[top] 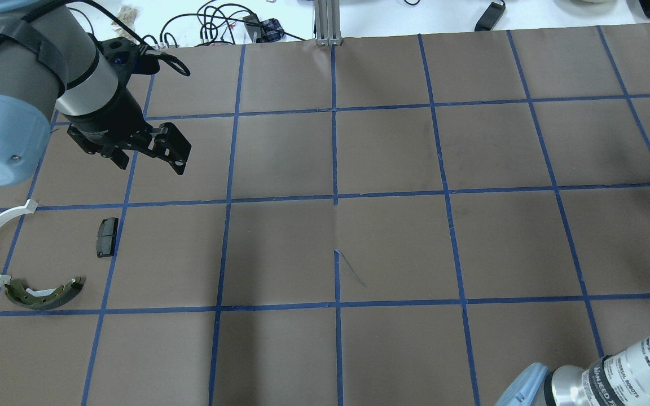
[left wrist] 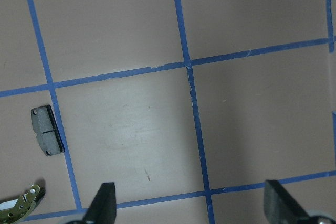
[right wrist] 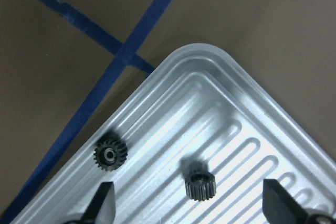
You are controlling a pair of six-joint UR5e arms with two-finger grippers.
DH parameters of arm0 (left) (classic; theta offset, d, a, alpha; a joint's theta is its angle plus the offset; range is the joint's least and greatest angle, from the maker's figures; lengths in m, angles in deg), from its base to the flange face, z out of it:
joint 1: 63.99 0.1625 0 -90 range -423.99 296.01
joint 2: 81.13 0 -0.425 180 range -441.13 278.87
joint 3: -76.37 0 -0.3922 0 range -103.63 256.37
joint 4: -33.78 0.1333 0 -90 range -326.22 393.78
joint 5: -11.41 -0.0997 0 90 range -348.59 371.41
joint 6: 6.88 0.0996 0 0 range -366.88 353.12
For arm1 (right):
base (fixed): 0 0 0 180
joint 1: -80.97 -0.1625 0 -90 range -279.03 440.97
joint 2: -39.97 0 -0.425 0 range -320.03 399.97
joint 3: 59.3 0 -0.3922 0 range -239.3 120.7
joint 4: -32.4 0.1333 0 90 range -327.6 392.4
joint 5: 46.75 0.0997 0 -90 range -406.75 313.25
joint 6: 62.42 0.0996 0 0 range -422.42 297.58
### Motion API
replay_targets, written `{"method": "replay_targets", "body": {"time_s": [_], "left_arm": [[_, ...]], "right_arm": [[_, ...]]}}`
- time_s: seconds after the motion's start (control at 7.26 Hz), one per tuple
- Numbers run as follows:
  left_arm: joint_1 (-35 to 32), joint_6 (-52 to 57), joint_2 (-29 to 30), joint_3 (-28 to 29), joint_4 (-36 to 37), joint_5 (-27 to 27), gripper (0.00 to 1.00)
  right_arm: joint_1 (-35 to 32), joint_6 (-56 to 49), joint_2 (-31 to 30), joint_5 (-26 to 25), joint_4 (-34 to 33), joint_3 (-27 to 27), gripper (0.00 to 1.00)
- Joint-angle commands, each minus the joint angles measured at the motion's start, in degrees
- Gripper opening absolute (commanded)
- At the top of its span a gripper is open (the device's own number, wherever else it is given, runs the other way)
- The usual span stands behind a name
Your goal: Place bearing gear from tray to pile
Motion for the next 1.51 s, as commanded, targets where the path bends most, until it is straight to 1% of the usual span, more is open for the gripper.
{"method": "replay_targets", "body": {"time_s": [0.0, 0.14, 0.28, 0.41, 0.55, 0.69, 0.83, 0.96, 1.1, 1.24, 1.38], "left_arm": [[0.0, -0.1, -0.5, 0.0, 0.0, -0.2, 1.00], [-0.1, -0.1, -0.6, 0.1, 0.1, -0.1, 1.00], [0.0, -0.1, -0.5, 0.2, 0.2, 0.1, 1.00], [0.0, -0.1, -0.4, 0.1, 0.2, 0.0, 1.00], [0.0, -0.3, -0.4, 1.0, 0.2, 0.1, 1.00], [0.0, -0.2, -0.6, 0.1, 0.2, -0.1, 1.00], [-0.1, -0.8, -0.7, 0.1, 0.2, 0.0, 1.00], [-0.1, -0.9, -0.5, 0.2, 0.1, -0.1, 1.00], [-0.1, -0.9, -0.7, 0.1, 0.1, 0.1, 1.00], [-0.1, -0.9, -0.2, 0.0, 0.0, 0.0, 1.00], [-0.3, -0.9, 0.0, 0.0, 0.0, 0.1, 1.00]], "right_arm": [[0.2, -0.8, 0.5, -1.9, 0.0, -0.1, 0.93], [0.2, -0.6, 0.8, -2.0, 0.0, -0.1, 0.86], [0.2, -0.4, 1.2, -1.8, 0.0, -0.3, 0.81], [0.2, 0.3, 1.5, -1.6, 0.0, -0.3, 0.79], [0.2, 2.4, 1.5, -1.8, -0.1, -0.3, 0.71], [0.2, 2.5, 1.6, -1.8, -0.2, 0.3, 0.65], [0.2, 2.5, 2.2, -1.8, -0.4, -0.2, 0.55], [0.2, 2.3, 2.4, -1.7, -1.5, -0.4, 0.37], [0.2, 2.2, 2.5, -1.8, -4.0, 0.1, 0.13], [0.2, 2.5, 2.4, -1.8, -4.1, 0.0, 0.00], [0.2, 2.8, 2.1, -1.8, -4.0, -0.3, 0.00]]}}
